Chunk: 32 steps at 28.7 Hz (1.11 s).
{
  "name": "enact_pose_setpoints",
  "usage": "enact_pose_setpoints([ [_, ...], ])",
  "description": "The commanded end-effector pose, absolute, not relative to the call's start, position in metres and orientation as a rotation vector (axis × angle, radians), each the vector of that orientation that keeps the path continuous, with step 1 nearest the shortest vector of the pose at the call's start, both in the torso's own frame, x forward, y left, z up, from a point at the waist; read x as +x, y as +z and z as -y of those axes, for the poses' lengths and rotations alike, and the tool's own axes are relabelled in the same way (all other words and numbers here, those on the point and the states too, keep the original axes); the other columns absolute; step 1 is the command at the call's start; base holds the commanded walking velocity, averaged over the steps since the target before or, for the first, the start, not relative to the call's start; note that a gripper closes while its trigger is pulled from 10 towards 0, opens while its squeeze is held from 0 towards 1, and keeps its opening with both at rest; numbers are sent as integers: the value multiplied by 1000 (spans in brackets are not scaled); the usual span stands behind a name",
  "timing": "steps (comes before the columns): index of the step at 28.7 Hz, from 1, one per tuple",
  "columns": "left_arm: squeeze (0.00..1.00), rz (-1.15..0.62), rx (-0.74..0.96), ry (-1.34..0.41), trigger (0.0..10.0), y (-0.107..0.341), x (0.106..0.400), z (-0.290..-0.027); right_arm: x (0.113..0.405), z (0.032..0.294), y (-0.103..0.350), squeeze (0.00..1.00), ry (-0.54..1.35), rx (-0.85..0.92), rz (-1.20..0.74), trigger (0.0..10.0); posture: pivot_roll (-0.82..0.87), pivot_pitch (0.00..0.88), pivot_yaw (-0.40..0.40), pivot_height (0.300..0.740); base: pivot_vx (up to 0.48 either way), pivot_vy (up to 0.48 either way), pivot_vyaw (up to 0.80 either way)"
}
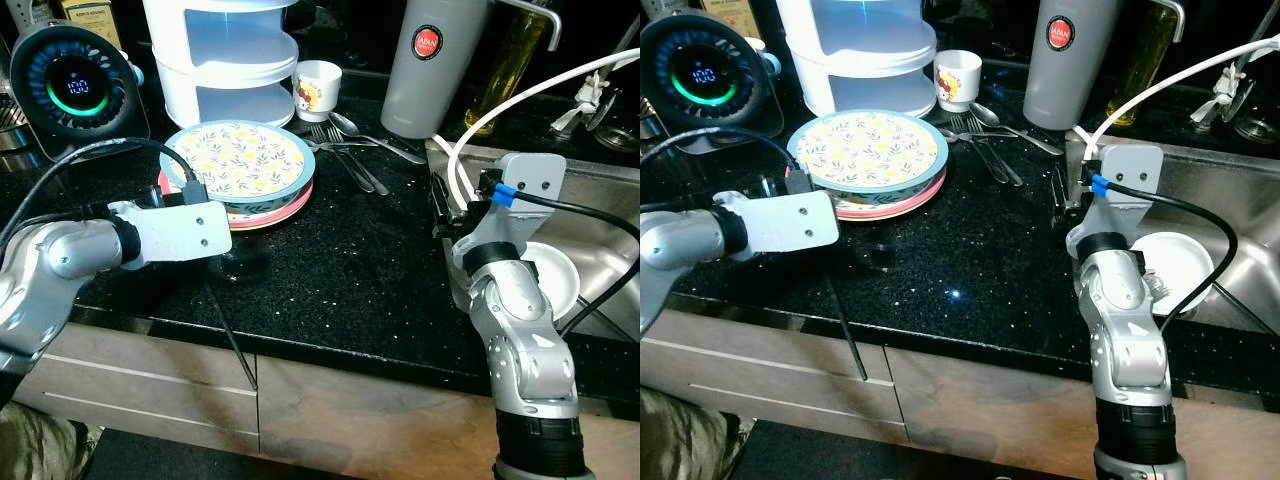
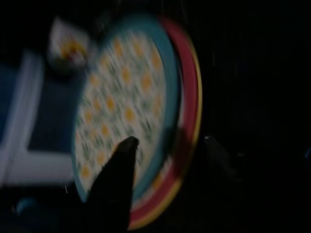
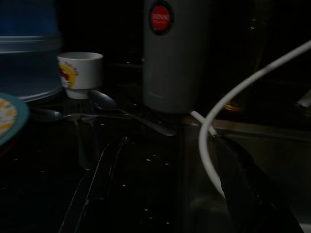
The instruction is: Kitchen organization
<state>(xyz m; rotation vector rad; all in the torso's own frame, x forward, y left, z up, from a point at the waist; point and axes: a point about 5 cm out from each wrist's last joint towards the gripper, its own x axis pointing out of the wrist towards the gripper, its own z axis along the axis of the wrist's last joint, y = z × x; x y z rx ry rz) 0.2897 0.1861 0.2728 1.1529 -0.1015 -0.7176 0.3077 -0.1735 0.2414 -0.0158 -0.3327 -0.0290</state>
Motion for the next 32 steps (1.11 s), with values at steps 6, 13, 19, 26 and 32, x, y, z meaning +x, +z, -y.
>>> enact_pose_setpoints([
  [6,1000,141,1201,-696,10000,292,298,-193,311,170,242,0,-23,-4,337,10000,87,80,-40,740,0,0,0],
  [13,0,-23,1107,-842,10000,268,333,-205,310,166,241,0,-32,9,342,10000,76,79,-21,740,0,0,0],
  [19,0,-45,1048,-969,10000,265,341,-199,309,163,242,0,-33,14,354,10000,58,69,4,740,0,0,0],
  [26,0,-53,1186,-1010,10000,255,346,-199,309,164,241,0,-47,20,359,10000,65,69,17,740,0,0,0],
  [32,0,-25,1381,-922,7608,236,357,-201,308,165,241,0,-63,26,368,10000,65,56,36,740,0,0,0],
])
